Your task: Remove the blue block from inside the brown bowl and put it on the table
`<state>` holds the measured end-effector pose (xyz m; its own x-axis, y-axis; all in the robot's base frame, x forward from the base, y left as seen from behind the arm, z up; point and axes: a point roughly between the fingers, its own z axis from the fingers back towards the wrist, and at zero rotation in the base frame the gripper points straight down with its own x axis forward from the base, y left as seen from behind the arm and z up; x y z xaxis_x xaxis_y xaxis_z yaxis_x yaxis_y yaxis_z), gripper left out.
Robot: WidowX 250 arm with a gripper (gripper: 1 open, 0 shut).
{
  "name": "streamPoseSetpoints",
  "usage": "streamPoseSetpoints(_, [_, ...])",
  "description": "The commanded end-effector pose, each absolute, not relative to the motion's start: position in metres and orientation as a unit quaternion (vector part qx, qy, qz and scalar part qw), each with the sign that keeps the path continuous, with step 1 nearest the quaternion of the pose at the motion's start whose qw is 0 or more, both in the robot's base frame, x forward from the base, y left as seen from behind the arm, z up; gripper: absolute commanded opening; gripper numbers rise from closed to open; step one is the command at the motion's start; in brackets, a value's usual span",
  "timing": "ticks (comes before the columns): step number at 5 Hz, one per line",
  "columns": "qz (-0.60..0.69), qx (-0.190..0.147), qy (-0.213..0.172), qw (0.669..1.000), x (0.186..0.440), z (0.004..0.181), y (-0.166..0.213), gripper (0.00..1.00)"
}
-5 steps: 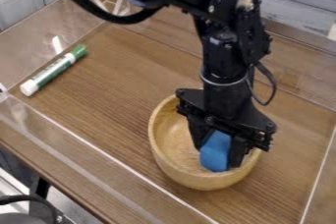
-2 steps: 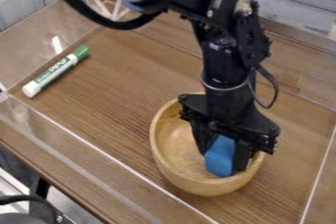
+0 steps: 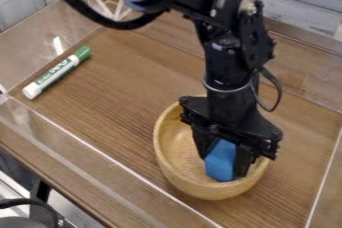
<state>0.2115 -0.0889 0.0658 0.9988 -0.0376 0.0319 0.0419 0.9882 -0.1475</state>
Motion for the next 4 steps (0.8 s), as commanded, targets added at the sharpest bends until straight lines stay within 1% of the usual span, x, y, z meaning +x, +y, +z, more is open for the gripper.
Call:
streamPoseSetpoints(1, [-0.021, -0.083, -0.041, 0.996, 0.219, 0.083, -0.089, 0.0])
streamPoseSetpoints(4, [-0.017, -0.084, -0.041, 0.995, 0.218, 0.097, -0.083, 0.0])
